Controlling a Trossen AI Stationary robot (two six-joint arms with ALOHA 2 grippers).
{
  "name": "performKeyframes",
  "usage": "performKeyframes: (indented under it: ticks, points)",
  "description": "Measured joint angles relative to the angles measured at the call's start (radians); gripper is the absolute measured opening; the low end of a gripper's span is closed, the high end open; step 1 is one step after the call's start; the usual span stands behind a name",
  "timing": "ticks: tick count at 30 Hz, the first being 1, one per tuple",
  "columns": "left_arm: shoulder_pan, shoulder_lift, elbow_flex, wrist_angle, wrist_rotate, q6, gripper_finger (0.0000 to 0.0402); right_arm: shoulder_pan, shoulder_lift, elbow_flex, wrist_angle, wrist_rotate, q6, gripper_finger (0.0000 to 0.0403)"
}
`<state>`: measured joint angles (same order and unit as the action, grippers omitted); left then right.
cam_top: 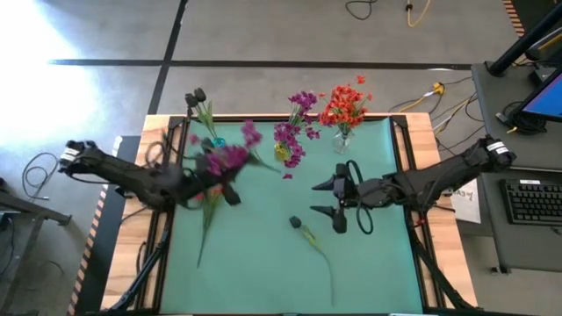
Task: Sort flowers into vase by color
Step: Put the purple flowers into the yellow vase
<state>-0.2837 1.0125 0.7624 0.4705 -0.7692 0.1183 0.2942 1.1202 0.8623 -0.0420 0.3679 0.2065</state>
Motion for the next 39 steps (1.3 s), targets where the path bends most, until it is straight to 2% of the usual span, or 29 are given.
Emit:
performKeyframes:
  ticks: [3,5,8,11,14,17,21,24,30,39]
  points:
    - [0.092,-0.059,0.01,-0.001,0.002,0.069,0.0,-0.011,0.008,0.0,-0.023,0.0,-0.01,0.0262]
    - [0.175,-0.083,0.017,-0.009,0.053,0.08,0.0,-0.018,0.017,0.0,-0.045,0.0,-0.014,0.0259]
    - [0.33,-0.091,0.047,-0.059,0.231,0.052,0.0,-0.034,0.025,0.0,-0.063,0.0,-0.034,0.0258]
    - [0.5,-0.064,0.11,-0.175,0.395,-0.006,0.0,-0.054,0.028,0.0,-0.054,0.0,-0.034,0.026]
    - [0.645,-0.007,0.176,-0.285,0.516,-0.031,0.0,-0.072,0.028,0.0,-0.048,0.0,-0.022,0.0259]
    - [0.729,0.05,0.235,-0.321,0.608,-0.012,0.0,-0.084,0.028,0.0,-0.048,0.0,-0.001,0.0255]
    - [0.8,0.128,0.291,-0.322,0.704,-0.008,0.0,-0.086,0.028,0.0,-0.047,0.0,0.022,0.0253]
    - [0.813,0.185,0.317,-0.324,0.797,-0.046,0.0,-0.086,0.028,0.0,-0.045,-0.001,0.03,0.0255]
    - [0.815,0.257,0.303,-0.389,0.805,-0.113,0.0,-0.086,0.028,-0.002,-0.05,0.0,0.026,0.0257]
    - [0.814,0.286,0.295,-0.374,0.809,-0.166,0.0,-0.086,0.028,-0.004,-0.036,0.001,0.005,0.0249]
